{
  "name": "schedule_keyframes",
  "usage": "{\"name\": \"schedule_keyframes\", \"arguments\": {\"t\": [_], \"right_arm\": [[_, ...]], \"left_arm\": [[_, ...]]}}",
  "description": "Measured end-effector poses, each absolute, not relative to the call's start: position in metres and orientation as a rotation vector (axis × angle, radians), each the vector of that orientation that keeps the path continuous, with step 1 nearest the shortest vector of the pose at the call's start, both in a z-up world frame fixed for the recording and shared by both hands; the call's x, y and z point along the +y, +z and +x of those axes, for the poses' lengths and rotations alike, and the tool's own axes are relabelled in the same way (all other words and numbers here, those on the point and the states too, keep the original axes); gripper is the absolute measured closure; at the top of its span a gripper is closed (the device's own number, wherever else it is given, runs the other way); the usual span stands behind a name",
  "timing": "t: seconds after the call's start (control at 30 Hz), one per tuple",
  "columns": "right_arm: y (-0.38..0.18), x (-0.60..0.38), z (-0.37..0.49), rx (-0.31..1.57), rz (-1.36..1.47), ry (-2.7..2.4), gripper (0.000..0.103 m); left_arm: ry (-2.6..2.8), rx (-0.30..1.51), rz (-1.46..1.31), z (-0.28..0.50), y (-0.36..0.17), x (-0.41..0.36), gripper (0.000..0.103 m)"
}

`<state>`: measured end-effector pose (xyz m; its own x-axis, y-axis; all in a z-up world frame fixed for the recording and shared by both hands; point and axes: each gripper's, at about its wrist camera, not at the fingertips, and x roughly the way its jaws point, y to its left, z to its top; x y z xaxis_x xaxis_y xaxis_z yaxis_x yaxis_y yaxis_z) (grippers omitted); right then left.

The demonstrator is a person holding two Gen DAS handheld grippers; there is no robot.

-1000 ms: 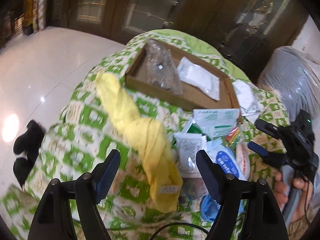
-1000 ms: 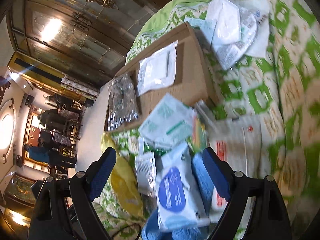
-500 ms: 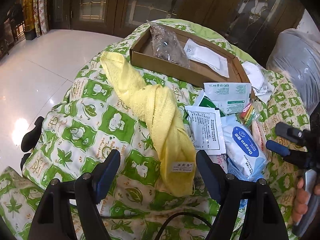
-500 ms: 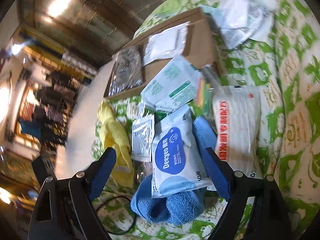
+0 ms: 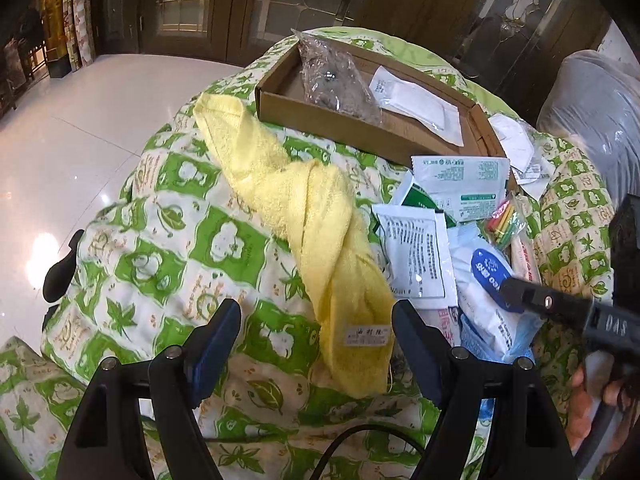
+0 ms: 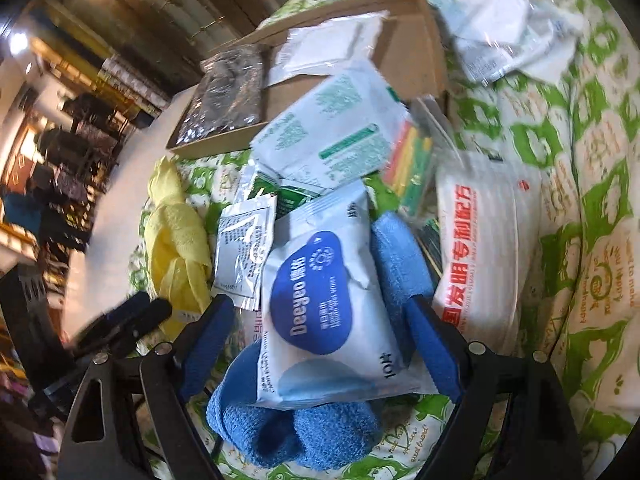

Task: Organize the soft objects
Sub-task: 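Reach left tool to the yellow towel while right tool reaches the Deeyeo wipes pack, then grasp and lift the yellow towel with left tool while right tool lifts the Deeyeo pack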

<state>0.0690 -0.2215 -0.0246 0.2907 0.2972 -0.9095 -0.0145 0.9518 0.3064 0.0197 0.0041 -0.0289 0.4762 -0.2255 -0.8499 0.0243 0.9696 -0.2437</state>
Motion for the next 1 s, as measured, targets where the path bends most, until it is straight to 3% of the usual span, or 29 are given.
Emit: {"name": "schedule_keyframes", "arguments": {"t": [0.23,0.3,0.37,0.47,0.5,0.53,0.63,1.0], "right_arm": [[-0.029,-0.185,0.062,1.253,-0.021,0.186,0.016],[-0.034,-0.182,0.062,1.262,-0.062,0.171,0.021],[-0.039,-0.182,0.063,1.276,-0.08,0.154,0.033],[-0.04,-0.185,0.064,1.273,-0.063,0.151,0.036],[-0.04,-0.186,0.064,1.271,-0.058,0.151,0.037],[-0.04,-0.186,0.065,1.269,-0.049,0.154,0.037],[-0.036,-0.191,0.066,1.264,-0.019,0.162,0.038],[0.003,-0.215,0.052,1.151,0.135,0.179,0.038]], "left_arm": [[-0.118,1.066,-0.233,0.048,-0.022,0.001,0.022],[-0.103,1.084,-0.219,0.059,-0.025,-0.004,0.022],[-0.087,1.106,-0.208,0.07,-0.031,-0.005,0.022],[-0.063,1.129,-0.221,0.08,-0.043,-0.002,0.023],[-0.062,1.124,-0.226,0.081,-0.046,-0.001,0.035],[-0.071,1.113,-0.23,0.08,-0.047,0.001,0.053],[-0.106,1.101,-0.24,0.074,-0.048,0.003,0.058],[-0.195,1.012,-0.298,0.017,-0.026,0.022,0.059]]}}
